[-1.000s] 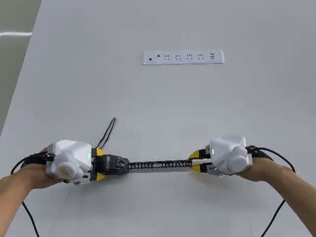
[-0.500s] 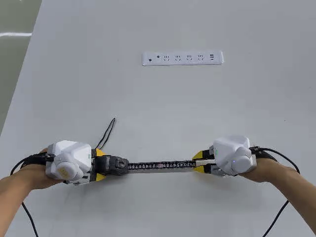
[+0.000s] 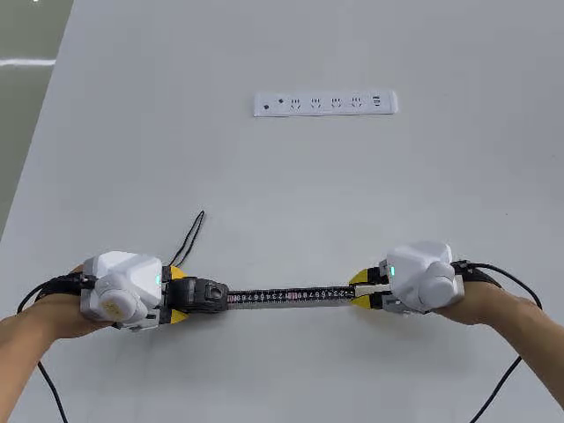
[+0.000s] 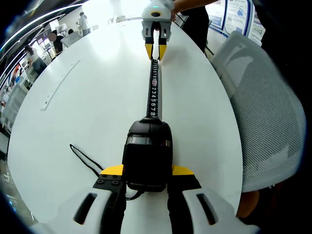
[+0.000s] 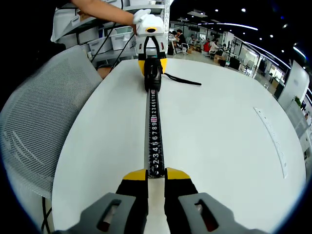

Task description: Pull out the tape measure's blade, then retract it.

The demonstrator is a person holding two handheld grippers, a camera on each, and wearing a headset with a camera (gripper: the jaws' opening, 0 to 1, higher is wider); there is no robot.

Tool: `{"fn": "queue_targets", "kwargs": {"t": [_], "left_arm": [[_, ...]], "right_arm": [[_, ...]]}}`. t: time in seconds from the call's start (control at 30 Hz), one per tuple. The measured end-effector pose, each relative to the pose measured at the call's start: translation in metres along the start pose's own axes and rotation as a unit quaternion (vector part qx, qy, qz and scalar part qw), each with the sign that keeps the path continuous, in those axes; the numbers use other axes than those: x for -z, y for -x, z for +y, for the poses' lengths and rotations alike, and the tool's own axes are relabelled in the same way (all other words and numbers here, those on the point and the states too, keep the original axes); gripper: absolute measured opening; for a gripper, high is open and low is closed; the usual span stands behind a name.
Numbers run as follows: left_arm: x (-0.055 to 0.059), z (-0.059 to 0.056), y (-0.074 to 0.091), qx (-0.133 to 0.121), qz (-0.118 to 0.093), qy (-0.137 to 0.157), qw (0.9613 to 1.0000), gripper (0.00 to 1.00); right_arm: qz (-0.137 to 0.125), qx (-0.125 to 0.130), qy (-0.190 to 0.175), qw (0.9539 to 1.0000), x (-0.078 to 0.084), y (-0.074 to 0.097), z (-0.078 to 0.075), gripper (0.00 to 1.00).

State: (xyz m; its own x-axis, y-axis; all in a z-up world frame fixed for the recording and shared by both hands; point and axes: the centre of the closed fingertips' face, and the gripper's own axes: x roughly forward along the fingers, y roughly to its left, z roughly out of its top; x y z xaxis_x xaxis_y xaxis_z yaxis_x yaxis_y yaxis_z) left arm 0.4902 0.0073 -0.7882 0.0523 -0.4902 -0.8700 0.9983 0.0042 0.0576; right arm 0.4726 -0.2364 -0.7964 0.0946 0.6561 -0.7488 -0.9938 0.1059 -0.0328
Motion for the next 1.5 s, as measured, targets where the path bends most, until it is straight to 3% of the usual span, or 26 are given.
{"fn": "queue_targets", "kwargs": {"t": [1.0,1.5], "left_arm": [[-0.001,0.0,-0.001,0.001,0.006,-0.001,1.0,0.28],[-0.001,0.0,-0.002,-0.001,0.021,-0.005,0.9998,0.29]], "right_arm": [[0.016,0.007,-0.009,0.9998,0.025,0.016,-0.001,0.09],[0.022,0.011,-0.01,0.9996,0.025,0.016,-0.001,0.1]]}}
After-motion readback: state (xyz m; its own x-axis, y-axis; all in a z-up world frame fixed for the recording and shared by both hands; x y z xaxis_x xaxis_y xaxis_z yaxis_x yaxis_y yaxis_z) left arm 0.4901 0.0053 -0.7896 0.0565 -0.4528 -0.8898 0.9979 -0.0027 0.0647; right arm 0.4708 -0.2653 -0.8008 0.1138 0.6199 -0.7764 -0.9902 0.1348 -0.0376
